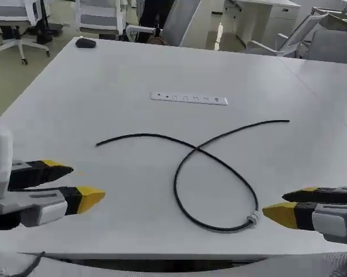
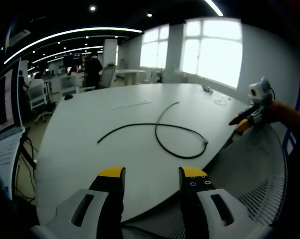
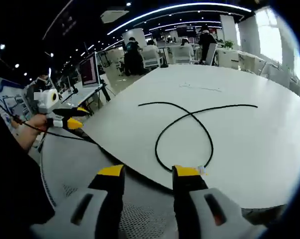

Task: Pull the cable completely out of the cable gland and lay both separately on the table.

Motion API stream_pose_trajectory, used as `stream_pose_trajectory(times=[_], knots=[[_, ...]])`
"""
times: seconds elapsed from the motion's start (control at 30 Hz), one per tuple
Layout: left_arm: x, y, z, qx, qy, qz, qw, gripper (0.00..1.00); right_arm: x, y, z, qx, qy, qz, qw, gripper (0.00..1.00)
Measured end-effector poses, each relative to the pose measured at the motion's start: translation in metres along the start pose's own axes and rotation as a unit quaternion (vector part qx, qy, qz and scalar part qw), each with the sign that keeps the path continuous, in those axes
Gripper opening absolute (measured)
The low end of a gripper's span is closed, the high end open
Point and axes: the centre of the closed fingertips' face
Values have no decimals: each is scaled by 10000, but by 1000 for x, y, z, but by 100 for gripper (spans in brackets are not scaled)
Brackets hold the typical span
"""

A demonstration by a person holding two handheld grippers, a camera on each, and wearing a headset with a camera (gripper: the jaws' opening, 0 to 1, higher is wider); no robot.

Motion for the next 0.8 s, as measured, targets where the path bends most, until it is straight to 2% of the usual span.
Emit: stream_pose_trajectory(times=[0.1,0.17,0.3,0.4,0.47,0.5,0.6,0.7,0.8], knots=[[2,0,3,0,-31,9,10000,42,3,2,-2,53,-34,7,10000,45],[3,1,4,26,-31,52,10000,42,5,1,-3,36,-60,-4,10000,44],[2,12,5,294,19,-56,9995,41,8,-5,-3,-208,-52,-62,9998,45],[4,14,2,410,-83,-63,9991,40,7,0,-4,-233,-170,-93,9995,46],[5,7,0,229,-285,225,9991,38,7,7,-3,-113,-463,-16,9989,46],[1,4,-1,186,-262,328,9989,33,0,10,-3,-67,-497,-8,9987,46],[-7,-4,-6,104,-397,395,9984,25,-16,10,-3,32,-645,-20,9979,48],[-16,-9,-12,204,-527,406,9976,26,-21,1,-3,-121,-884,53,9960,47],[-21,-14,-13,187,-657,361,9970,25,-25,0,-7,-101,-1136,139,9934,42]])
Point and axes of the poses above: the centre of the closed fingertips' face, and the gripper's own axes: z roughly backward along the fingers, x roughly to its left, y roughly out of its underside, and after that the axes turned 13 degrees about z, right-handed
